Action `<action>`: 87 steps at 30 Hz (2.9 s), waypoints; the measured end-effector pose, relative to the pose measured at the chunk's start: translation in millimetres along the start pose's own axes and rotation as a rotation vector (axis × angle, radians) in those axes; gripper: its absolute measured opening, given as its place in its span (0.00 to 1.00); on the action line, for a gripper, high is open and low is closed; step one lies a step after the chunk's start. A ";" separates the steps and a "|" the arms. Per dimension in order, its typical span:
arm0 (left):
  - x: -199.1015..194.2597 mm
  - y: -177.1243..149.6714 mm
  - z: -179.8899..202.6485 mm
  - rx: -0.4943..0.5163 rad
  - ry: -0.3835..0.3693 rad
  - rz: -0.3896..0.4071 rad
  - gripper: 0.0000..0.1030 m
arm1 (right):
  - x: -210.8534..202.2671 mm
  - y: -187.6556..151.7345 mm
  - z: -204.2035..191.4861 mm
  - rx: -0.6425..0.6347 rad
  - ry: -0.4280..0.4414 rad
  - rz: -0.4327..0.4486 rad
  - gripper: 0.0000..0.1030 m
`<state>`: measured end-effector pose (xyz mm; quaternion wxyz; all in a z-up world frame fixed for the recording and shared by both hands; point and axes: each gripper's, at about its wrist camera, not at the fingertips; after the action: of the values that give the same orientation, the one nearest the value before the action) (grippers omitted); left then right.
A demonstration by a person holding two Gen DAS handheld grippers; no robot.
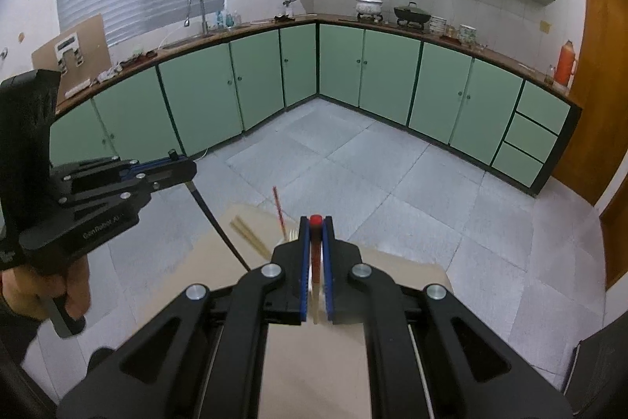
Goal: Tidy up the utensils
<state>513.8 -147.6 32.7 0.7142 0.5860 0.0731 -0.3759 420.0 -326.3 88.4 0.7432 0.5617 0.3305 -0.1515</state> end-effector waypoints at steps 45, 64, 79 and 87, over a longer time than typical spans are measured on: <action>1.2 -140.2 -77.5 -0.013 0.226 -0.019 0.94 | 25.4 -172.4 -28.1 0.214 -0.304 0.051 0.95; -161.2 -263.5 -60.6 -0.076 0.243 0.054 0.94 | -92.0 -266.7 -165.9 0.179 -0.316 0.156 0.95; -286.8 -325.4 -21.0 -0.046 0.287 0.148 0.94 | -183.7 -314.7 -219.3 0.179 -0.363 0.194 0.95; -339.0 -354.5 -9.1 -0.083 0.285 0.191 0.94 | -236.4 -328.9 -246.6 0.190 -0.380 0.252 0.95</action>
<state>56.5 2.6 -62.6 0.7525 0.6077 0.1329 -0.2164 -29.3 -236.5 -34.1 0.7490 0.6271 0.0965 -0.1910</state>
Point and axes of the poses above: each gripper's, at about its wrist camera, not at the fingertips, and x roughly the way its jaws point, z to its right, y to its top, and after that the axes turned 12 degrees about -x, right-handed
